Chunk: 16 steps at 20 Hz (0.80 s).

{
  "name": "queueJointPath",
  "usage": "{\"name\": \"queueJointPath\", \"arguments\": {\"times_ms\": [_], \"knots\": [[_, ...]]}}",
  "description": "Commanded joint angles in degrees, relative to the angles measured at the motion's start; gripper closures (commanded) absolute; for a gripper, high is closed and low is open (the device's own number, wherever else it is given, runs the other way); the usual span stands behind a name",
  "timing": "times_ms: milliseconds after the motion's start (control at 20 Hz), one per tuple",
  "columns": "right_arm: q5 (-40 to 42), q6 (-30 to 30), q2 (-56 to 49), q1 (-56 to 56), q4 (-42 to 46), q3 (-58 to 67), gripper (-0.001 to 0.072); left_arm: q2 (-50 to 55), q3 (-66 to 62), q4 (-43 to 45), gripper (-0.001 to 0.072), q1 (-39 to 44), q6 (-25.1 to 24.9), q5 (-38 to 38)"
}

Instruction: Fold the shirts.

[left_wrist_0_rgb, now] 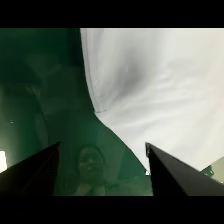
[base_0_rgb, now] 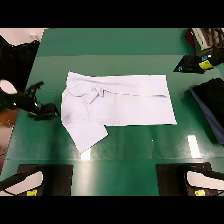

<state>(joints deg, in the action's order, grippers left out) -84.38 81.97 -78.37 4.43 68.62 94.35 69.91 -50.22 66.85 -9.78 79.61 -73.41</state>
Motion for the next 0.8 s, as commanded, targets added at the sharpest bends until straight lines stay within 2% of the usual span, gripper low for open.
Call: {"name": "queueJointPath", "arguments": {"times_ms": [0,750], "knots": [[-1.5,-0.2,0.1,-2.0,-0.1,0.1,0.0201,-1.0,7.2,-3.6,0.0103,-0.3,-0.5,6.9],[-1.8,-0.1,0.1,-3.0,0.0,0.1,0.0201,-0.4,7.3,-7.6,0.0104,-0.2,-0.5,11.7]]}}
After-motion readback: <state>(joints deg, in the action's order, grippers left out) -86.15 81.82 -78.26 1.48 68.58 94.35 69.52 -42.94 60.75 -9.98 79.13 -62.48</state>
